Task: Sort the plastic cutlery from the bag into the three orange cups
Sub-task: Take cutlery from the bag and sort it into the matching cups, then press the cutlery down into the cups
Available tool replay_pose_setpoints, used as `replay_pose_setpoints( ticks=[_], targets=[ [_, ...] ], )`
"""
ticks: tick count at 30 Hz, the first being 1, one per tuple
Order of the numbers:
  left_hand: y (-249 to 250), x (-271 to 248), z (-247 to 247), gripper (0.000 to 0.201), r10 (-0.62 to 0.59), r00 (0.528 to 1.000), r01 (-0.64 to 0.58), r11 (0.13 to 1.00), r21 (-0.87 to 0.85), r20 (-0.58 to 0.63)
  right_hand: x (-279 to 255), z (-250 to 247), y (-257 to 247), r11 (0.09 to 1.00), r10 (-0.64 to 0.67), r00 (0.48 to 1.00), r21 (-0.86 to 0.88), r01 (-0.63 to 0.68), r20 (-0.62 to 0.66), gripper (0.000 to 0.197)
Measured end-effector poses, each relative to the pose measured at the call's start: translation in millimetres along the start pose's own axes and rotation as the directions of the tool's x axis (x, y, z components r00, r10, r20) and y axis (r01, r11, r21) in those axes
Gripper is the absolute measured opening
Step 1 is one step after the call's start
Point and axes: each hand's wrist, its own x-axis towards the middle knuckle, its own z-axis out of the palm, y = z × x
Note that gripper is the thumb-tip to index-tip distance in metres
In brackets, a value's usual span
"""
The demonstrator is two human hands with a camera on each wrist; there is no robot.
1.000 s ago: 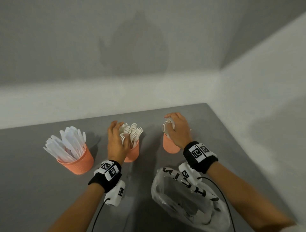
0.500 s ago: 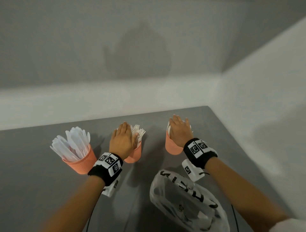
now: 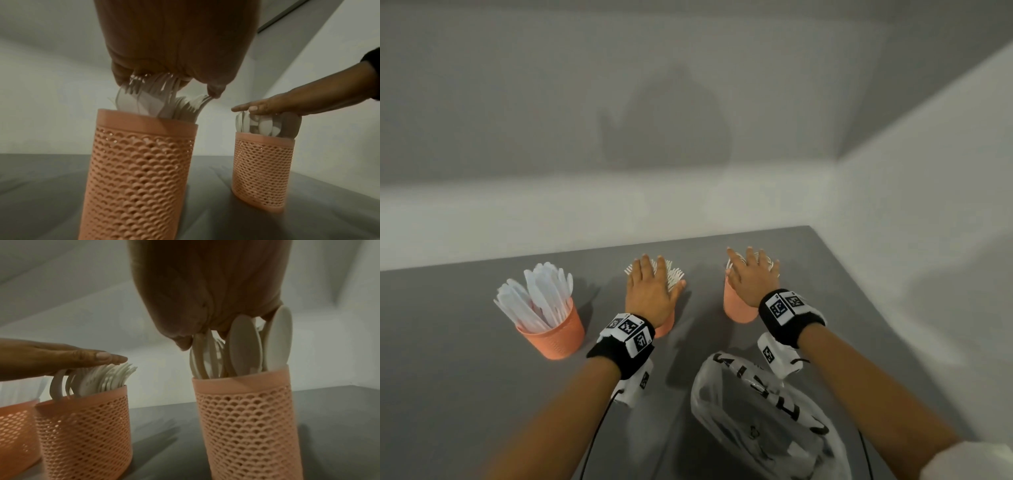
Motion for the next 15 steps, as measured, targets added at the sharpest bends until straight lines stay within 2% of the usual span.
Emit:
replay_pose_setpoints(
  ticks=[3,7,9,11,15],
  targets=[
    [1.7,-1.3,-2.6,0.077,-0.004,0.999,0.005,1.0,-0.026,0.035,0.8,-5.1,1.5,1.0,0.017,0.998,0.012,-0.018,0.068,0.061],
    [-0.4,1.3,-11.9,0.089,0.028,0.989,-0.012,0.994,-0.111,0.145,0.0,-13.4,-2.8,0.999,0.042,0.992,-0.027,-0.039,0.119,0.079],
    [-1.8,0.7,-16.5,0.09,0.043,0.986,-0.015,0.984,-0.176,0.159,-4.4,-16.2,-7.0,0.999,0.037,0.996,-0.027,-0.035,0.08,0.082],
    [-3.9,-3.8,-20.9,0.084,0.062,0.991,-0.033,0.972,-0.232,0.122,-10.6,-20.3,-11.5,1.0,0.025,0.999,-0.001,-0.025,0.025,0.083],
    [-9.5,-16.2,-34.2,0.077,0.152,0.985,-0.121,0.943,-0.312,0.079,-27.4,-41.5,-23.8,0.994,0.017,0.998,0.111,-0.01,-0.063,0.082]
  ],
)
